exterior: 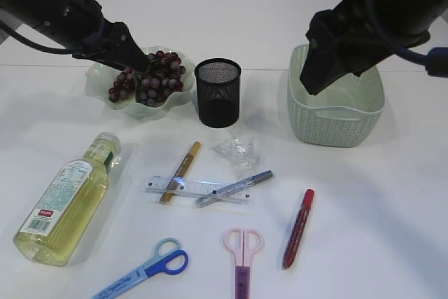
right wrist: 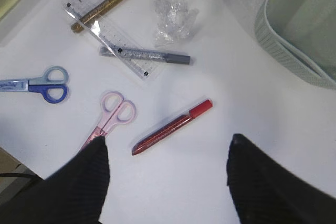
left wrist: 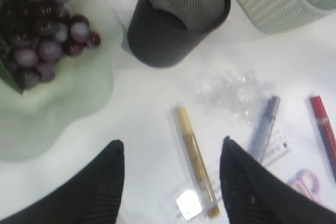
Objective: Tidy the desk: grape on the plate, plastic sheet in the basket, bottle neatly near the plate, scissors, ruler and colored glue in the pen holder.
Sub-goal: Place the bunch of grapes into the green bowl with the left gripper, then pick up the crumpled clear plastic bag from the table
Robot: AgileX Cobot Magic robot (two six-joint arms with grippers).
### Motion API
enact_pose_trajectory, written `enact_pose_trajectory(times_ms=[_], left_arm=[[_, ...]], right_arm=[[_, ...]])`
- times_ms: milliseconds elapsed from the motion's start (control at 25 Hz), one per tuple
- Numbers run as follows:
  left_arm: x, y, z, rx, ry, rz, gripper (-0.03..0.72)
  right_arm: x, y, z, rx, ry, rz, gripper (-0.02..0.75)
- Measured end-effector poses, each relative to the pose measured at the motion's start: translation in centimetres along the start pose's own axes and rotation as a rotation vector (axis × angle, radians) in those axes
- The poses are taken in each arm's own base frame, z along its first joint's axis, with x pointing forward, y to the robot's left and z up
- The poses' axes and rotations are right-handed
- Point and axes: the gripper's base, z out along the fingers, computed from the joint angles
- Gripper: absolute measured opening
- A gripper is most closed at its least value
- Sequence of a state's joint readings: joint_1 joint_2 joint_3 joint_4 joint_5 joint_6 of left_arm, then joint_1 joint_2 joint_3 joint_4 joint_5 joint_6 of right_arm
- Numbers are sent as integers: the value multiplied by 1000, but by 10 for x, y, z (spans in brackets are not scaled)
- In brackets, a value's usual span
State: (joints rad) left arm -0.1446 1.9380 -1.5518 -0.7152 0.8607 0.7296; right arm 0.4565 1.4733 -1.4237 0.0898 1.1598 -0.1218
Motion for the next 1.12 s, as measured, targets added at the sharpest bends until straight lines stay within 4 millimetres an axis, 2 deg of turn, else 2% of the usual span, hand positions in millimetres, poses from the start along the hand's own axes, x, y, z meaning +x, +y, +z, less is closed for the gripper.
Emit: enact_pose_trajectory(times_ms=[240,440,800,960,1120], left_arm=[[17,-10,-23,-23,230,-86,426],[25,-17,-45,-79,335,-166,426],[23,-26,-90,-312,310,-244,426],[19,-48,-109,-330,255,-230,426],[17,-75,-140,-327,174,-204,426]], right_arm=[[4,0,0,-3,41,28,544],[6,1,0,-4,65,76,544],[7,1,2,0,86,215,545],[5,0,11,1,113,226,545],[3,-1,22,-2,144,232,544]])
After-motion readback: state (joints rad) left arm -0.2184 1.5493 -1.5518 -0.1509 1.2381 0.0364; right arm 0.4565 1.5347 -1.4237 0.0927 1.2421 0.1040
